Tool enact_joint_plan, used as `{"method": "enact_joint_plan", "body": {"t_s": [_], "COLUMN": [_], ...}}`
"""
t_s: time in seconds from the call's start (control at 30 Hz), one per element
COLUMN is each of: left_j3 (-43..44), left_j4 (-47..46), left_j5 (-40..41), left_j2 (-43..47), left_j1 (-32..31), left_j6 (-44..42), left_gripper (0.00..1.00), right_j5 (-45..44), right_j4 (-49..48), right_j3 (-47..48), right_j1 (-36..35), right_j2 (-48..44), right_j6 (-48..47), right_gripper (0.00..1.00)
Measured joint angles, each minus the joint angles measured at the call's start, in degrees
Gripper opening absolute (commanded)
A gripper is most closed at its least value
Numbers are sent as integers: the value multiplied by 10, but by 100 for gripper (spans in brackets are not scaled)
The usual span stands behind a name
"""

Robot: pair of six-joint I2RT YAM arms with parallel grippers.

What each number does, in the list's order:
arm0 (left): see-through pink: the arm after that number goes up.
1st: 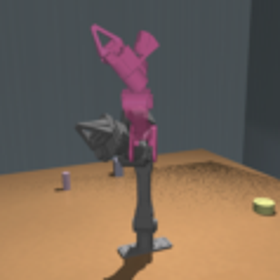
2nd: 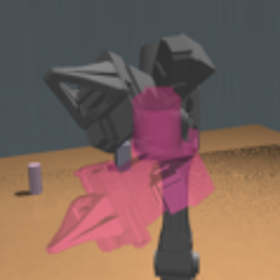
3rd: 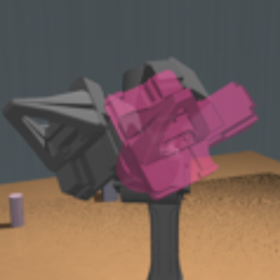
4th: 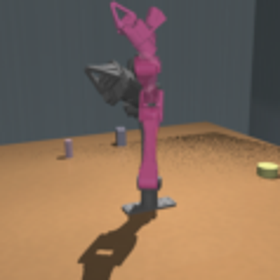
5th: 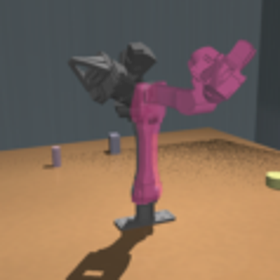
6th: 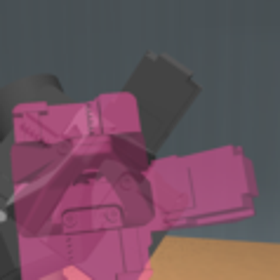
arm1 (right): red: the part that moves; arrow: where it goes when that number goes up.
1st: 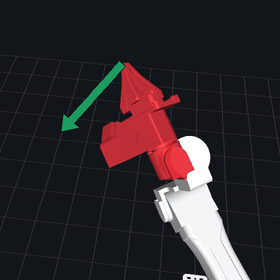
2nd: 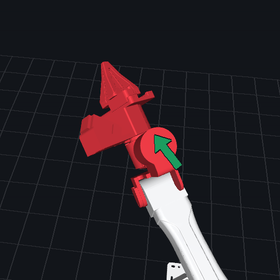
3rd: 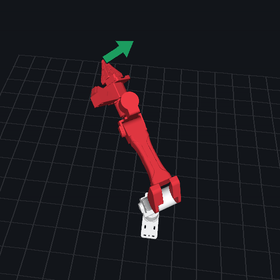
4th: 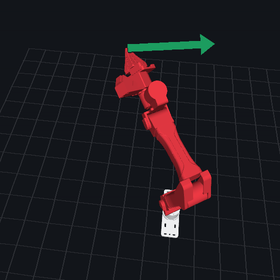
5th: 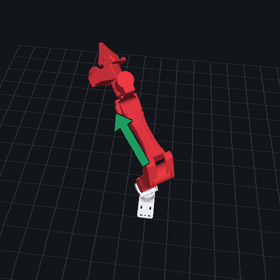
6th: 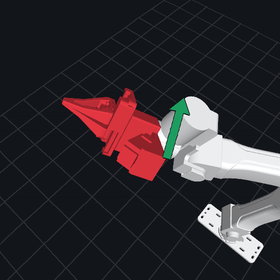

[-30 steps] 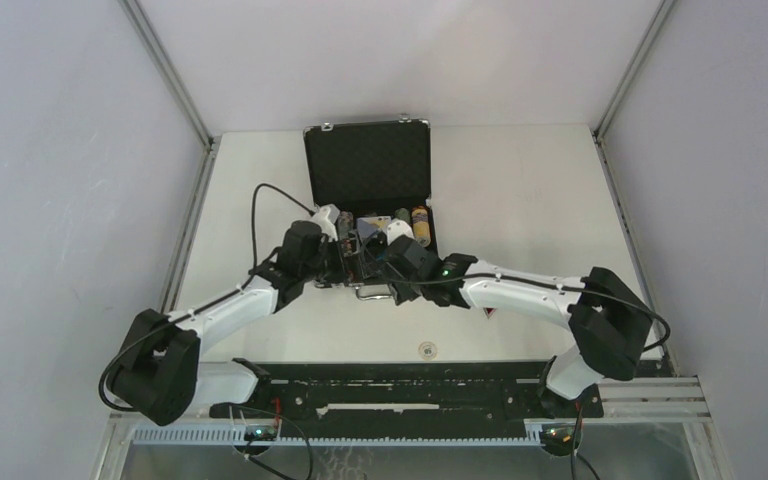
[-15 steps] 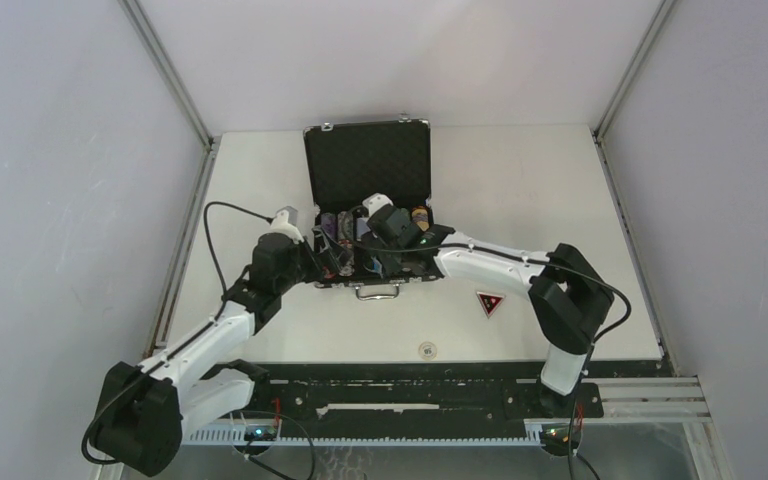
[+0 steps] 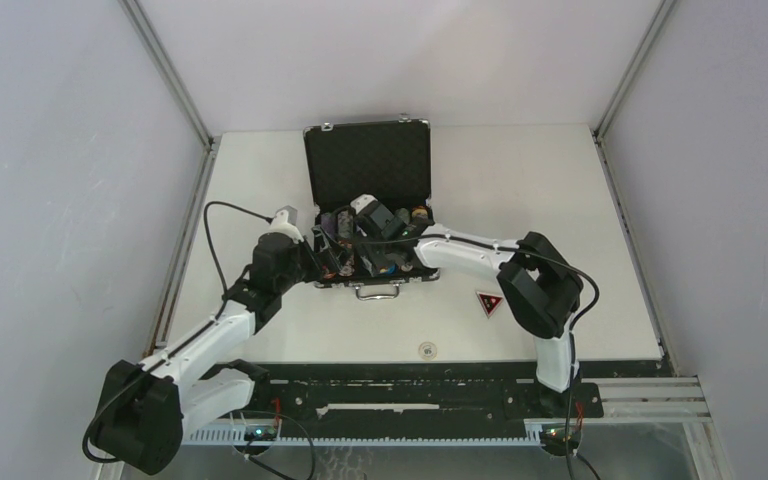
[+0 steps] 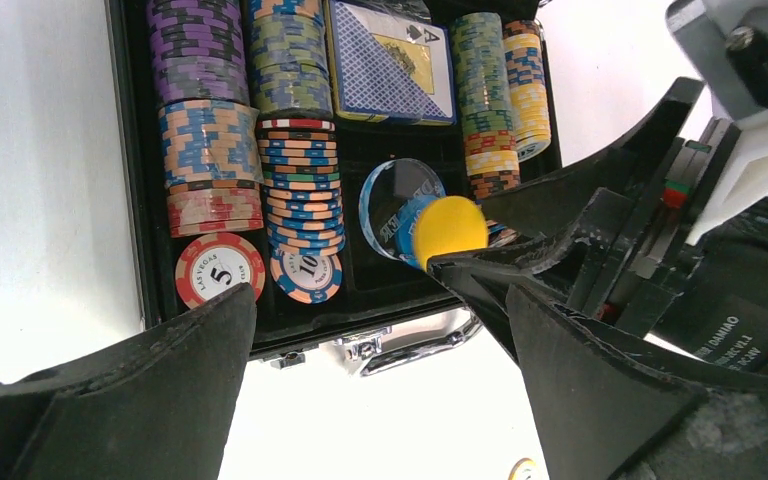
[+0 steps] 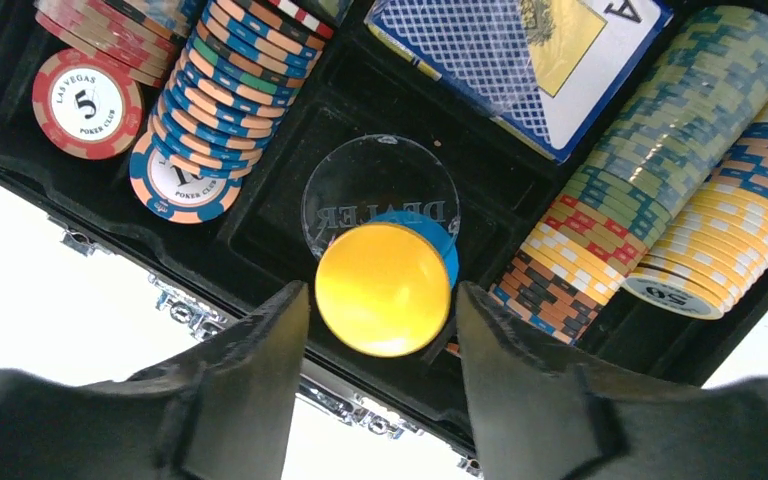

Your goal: Pack up texas hold em set

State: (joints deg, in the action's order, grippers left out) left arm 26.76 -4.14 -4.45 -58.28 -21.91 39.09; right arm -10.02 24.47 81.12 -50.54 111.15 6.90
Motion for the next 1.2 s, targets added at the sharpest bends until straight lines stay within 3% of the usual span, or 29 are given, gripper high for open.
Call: {"method": "enact_joint_plan", "body": {"t_s": [0.4, 0.57, 0.67, 0.9, 1.03, 1.2], "left_j3": [0, 0, 0, -1, -1, -1], "left_j4": [0, 0, -3, -14, -14, -15], "left_j5": [0, -1, -4, -6, -7, -1], "left_j2": [-3, 0, 3, 3, 3, 2], "left_j1": [1, 2, 1, -22, -48, -80], "left_j6": [0, 0, 1, 7, 10, 10], "left_gripper": [100, 100, 100, 100, 100, 100], "right_j5": [-29, -64, -80, -122, -144, -149], "right_j4": [-1, -23, -26, 18, 56, 79], "right_j3": [-2, -103, -200, -364, -403, -431], "right_j1": [3, 14, 35, 59, 64, 60], "right_j2": [-49, -163, -244, -373, -421, -456], "right_j6": [-5, 11, 37, 117, 169, 216], "right_gripper": [74, 76, 86, 92, 93, 84]}}
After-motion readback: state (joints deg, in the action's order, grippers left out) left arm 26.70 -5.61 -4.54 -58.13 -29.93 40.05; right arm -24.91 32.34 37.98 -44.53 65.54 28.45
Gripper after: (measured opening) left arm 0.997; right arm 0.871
